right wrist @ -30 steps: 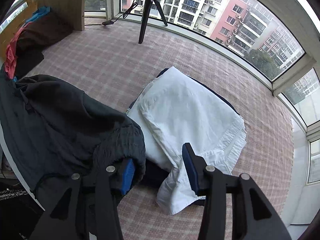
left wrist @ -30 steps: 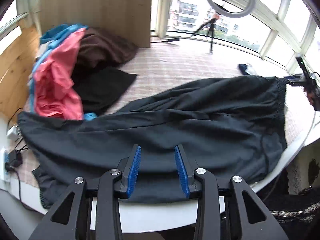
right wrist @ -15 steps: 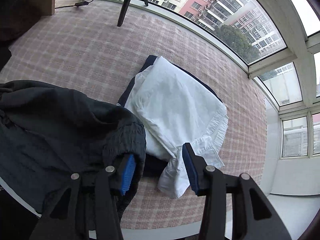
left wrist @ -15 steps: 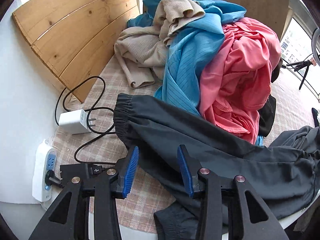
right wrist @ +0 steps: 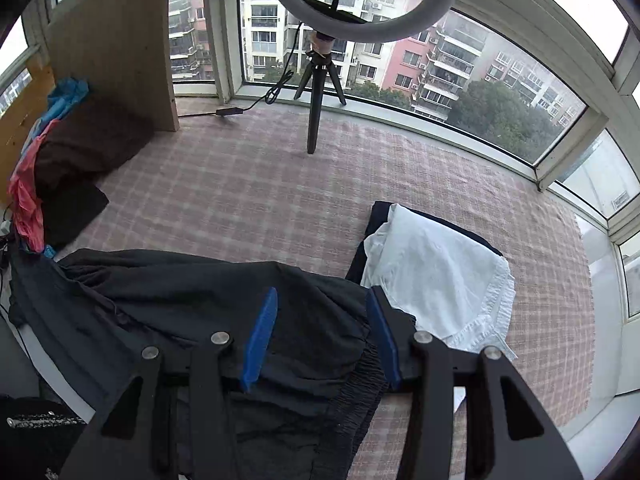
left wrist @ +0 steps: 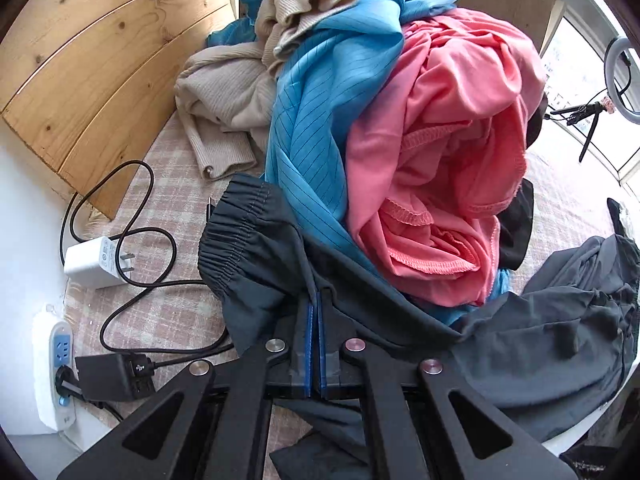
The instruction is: Fold clothes
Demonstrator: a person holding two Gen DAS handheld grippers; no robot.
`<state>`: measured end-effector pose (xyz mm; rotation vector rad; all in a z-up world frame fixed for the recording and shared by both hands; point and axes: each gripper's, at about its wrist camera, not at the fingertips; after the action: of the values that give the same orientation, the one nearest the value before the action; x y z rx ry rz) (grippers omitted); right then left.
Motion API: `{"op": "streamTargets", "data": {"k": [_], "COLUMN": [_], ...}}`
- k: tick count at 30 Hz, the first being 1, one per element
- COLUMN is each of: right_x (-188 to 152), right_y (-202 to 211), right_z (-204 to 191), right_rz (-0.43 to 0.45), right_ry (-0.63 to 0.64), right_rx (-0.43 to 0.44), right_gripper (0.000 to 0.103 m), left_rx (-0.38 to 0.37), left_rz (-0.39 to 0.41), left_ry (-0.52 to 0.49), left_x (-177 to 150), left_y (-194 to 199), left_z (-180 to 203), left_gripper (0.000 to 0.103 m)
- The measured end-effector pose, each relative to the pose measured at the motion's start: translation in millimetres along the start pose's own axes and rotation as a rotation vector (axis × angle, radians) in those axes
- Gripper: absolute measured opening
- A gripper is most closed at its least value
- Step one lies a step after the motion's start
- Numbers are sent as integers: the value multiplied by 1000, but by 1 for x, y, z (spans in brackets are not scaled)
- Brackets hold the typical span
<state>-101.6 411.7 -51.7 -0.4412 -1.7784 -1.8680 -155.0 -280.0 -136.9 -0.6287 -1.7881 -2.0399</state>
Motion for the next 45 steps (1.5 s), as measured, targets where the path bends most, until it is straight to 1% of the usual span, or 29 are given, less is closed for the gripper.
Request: {"op": "streamTargets", "data": {"k": [1, 4, 7, 8, 9, 10, 12, 15, 17, 18, 19, 20, 21, 22, 23, 25, 27, 28, 29, 32, 33, 36, 38, 40, 41, 43, 45], "right_x": [5, 23, 32, 33, 34, 35, 34, 30, 27, 26, 24, 23, 22, 22, 21, 20, 19, 18, 17, 15, 14, 16, 19, 18, 17, 16, 14], "right_y": [-8, -45, -81, -93, -105, -116, -134, -153, -158, -160, -162, -164, -164, -163, -163, -161, -157, -154, -149, -137, -135, -135, -138, -141, -142, -145, -148], "right_z": [-19, -79, -149, -171, -193, -210, -238, -263, -267, -269, -270, -272, -270, -268, -265, -257, -251, -248, -244, -238, -239, -241, -240, -243, -245, -249, -252], "right_rz": [12, 4, -11, -21, -33, -46, -66, -98, -120, -132, -143, -155, -158, -160, -163, -170, -165, -160, -154, -127, -119, -105, -111, -121, -126, -136, -146], "right_ry": [33, 136, 314, 371, 427, 467, 532, 630, 661, 675, 688, 701, 705, 706, 703, 693, 678, 670, 657, 623, 623, 623, 620, 641, 654, 678, 699], "right_rx": [39, 165, 253, 265, 272, 282, 322, 337, 364, 379, 394, 409, 421, 433, 446, 465, 462, 463, 473, 497, 495, 482, 479, 477, 476, 473, 469], "right_gripper": [46, 46, 46, 46, 46, 46, 46, 46, 46, 46, 46, 46, 46, 46, 46, 46, 47, 46, 47, 47, 47, 47, 47, 47, 47, 47, 47], "left_rx": [-4, -5, 7, 11, 30, 51, 94, 126, 146, 155, 165, 175, 185, 163, 133, 106, 61, 55, 71, 174, 195, 210, 234, 275, 273, 241, 203], "left_rz": [18, 44, 45, 33, 10, -16, -69, -61, -52, -48, -43, -39, -35, -38, -43, -84, -148, -187, -218, -298, -324, -378, -391, -375, -346, -269, -210], "left_ry": [10, 25, 37, 41, 38, 33, 23, -24, -56, -72, -88, -104, -120, -151, -186, -264, -282, -285, -300, -331, -300, -154, -113, -95, -95, -118, -172], "left_x": [-5, -25, -49, -59, -68, -78, -98, -90, -84, -80, -77, -73, -70, -62, -53, -43, -40, -43, -48, -72, -80, -107, -124, -127, -121, -100, -75], "left_y": [15, 60, 100, 110, 112, 114, 116, 118, 119, 120, 121, 121, 122, 113, 102, 69, 36, 21, 10, -14, -17, -7, 9, 29, 39, 55, 58], "left_z": [0, 1, 1, 0, 0, 0, 1, 11, 18, 21, 25, 28, 32, 41, 53, 81, 97, 104, 109, 101, 91, 49, 30, 19, 19, 26, 39], "left_gripper": [1, 1, 1, 1, 3, 6, 6, 8, 9, 13, 21, 26, 35, 37, 37, 40, 42, 43, 43, 44, 45, 46, 46, 46, 45, 45, 47]}}
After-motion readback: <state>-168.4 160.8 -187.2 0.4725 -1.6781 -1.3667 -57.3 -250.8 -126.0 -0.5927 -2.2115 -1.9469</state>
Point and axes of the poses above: each gripper's, at about its wrist camera, not at the fingertips, and y roughly against the way its jaws point, z to its right, x to its top, and after that the axes turned 7 degrees about z, right-handed
